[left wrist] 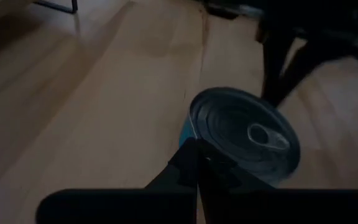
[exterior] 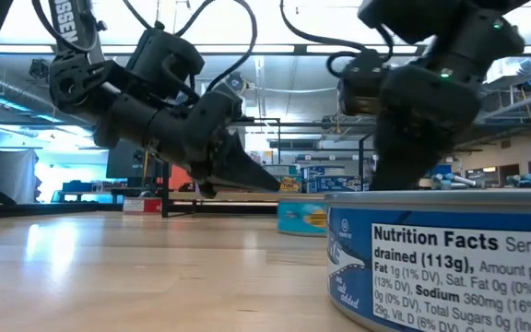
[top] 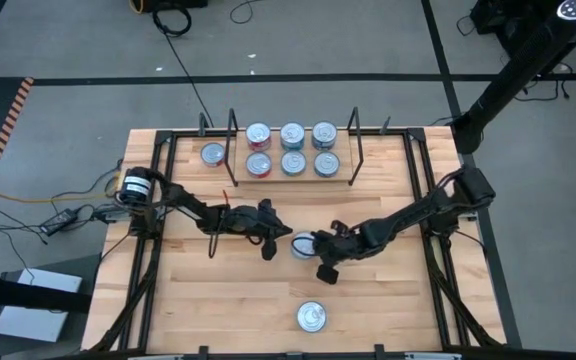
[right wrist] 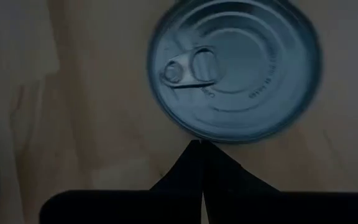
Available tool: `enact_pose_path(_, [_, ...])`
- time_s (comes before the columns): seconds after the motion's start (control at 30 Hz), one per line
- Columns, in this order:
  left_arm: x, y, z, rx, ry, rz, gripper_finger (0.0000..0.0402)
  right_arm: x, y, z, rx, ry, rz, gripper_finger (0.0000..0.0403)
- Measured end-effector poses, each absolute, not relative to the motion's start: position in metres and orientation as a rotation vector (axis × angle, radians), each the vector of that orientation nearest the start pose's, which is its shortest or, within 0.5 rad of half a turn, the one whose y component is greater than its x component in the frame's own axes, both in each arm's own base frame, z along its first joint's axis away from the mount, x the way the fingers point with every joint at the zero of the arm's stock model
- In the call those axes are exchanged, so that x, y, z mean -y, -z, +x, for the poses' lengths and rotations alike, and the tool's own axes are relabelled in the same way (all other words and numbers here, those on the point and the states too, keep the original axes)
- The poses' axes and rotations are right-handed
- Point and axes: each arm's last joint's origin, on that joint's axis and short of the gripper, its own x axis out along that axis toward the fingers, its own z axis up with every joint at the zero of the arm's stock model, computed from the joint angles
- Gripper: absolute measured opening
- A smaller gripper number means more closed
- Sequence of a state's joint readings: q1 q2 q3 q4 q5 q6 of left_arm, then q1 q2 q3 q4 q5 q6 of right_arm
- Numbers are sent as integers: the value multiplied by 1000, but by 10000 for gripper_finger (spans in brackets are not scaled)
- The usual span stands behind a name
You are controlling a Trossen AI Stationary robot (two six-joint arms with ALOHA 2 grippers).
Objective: Stack canned seafood by type on shelf
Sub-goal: Stack the light blue tuna can on top of the other light blue tuna can
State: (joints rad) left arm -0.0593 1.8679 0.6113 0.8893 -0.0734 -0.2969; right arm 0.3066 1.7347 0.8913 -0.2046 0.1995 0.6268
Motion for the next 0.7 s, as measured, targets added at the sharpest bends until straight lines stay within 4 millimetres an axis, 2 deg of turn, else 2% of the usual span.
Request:
enact_pose_path(0.1, [16,-107,320,-359,-84,-265,5,-92,-136,319,-988,224,317,7])
enact_pose_path(0.3, [12,-101,317,-399,-227,-250,5,-96,-144,342,-950,200,308,7])
enact_pose_path(0.53, [12,-99,317,-414,-233,-225,5,-96,-151,344,-927,204,291,7])
enact_pose_path(0.7, [13,-99,317,-418,-207,-204,5,-97,-144,343,-958,188,252,8])
